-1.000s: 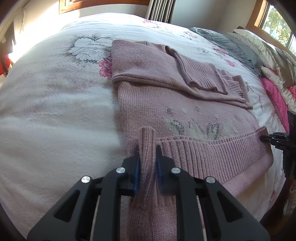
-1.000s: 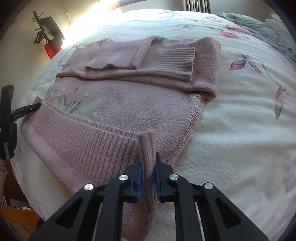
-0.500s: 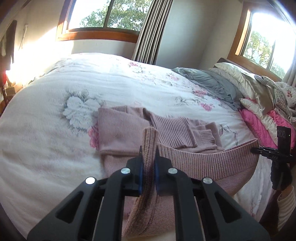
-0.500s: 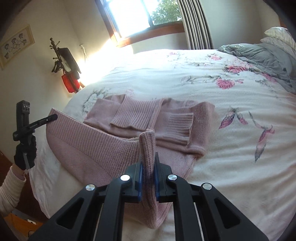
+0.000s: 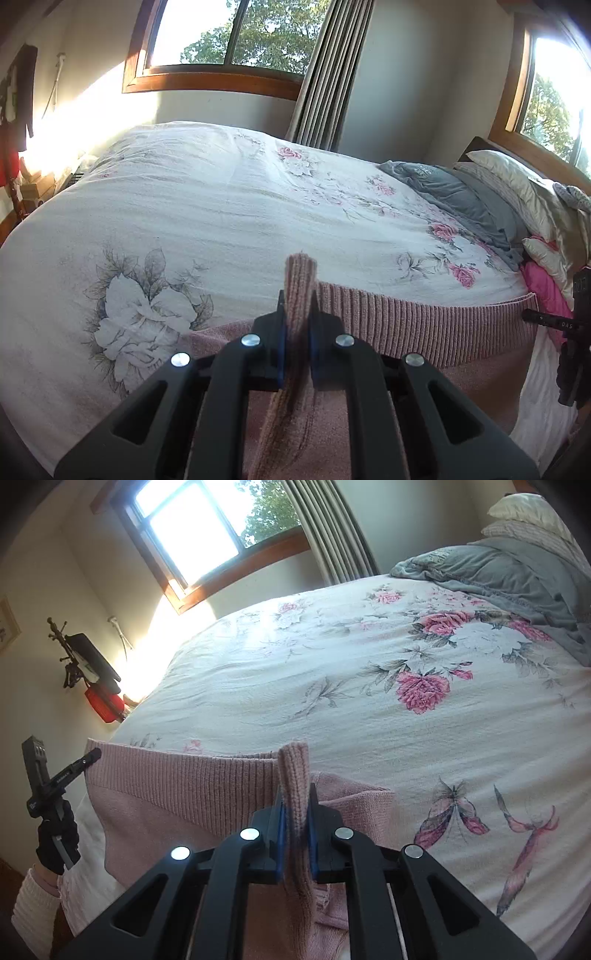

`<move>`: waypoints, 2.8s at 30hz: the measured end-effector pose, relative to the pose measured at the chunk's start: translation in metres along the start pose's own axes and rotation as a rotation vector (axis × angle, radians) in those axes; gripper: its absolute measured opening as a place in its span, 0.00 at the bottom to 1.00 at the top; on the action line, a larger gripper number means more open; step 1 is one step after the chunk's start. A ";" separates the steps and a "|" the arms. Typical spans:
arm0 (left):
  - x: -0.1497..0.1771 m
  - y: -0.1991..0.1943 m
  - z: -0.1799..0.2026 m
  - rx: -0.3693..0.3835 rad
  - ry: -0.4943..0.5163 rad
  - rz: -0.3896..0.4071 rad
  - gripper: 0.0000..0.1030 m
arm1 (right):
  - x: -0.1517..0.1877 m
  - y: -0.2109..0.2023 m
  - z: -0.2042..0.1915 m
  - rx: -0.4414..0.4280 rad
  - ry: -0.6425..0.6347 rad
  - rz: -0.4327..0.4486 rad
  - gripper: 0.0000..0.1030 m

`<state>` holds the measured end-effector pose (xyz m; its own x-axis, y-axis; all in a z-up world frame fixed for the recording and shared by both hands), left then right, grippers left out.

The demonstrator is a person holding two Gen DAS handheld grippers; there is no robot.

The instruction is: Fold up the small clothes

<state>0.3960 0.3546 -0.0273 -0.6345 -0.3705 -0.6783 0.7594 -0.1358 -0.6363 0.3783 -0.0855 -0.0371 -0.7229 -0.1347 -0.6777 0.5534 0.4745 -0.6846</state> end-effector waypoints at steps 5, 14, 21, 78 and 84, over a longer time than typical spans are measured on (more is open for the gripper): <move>0.009 0.050 -0.019 -0.042 -0.046 -0.065 0.08 | 0.005 0.046 0.022 0.019 0.042 -0.059 0.09; 0.038 0.096 -0.074 -0.171 -0.135 -0.168 0.32 | 0.032 0.100 0.046 0.082 0.113 -0.149 0.15; 0.043 0.042 -0.079 -0.110 -0.164 -0.100 0.38 | 0.057 0.063 0.035 0.052 0.110 -0.139 0.34; 0.178 0.056 0.039 -0.021 0.048 -0.371 0.66 | 0.184 0.052 0.035 -0.306 0.512 -0.218 0.33; 0.175 0.056 0.033 0.011 -0.001 -0.382 0.66 | 0.179 0.063 0.031 -0.326 0.537 -0.193 0.22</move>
<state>0.3327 0.2520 -0.1698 -0.8720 -0.2922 -0.3927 0.4697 -0.2740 -0.8392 0.2966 -0.1069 -0.2093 -0.9495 0.1689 -0.2644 0.2999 0.7362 -0.6067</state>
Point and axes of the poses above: each gripper's, at about its wrist camera, not at the fingertips, and y roughly the way its jaws point, z to its right, x to its underside, the point moved 6 cm from there along y, roughly the way its jaws point, and after that the axes turned 12 degrees about -y, right-handed, at the moved point
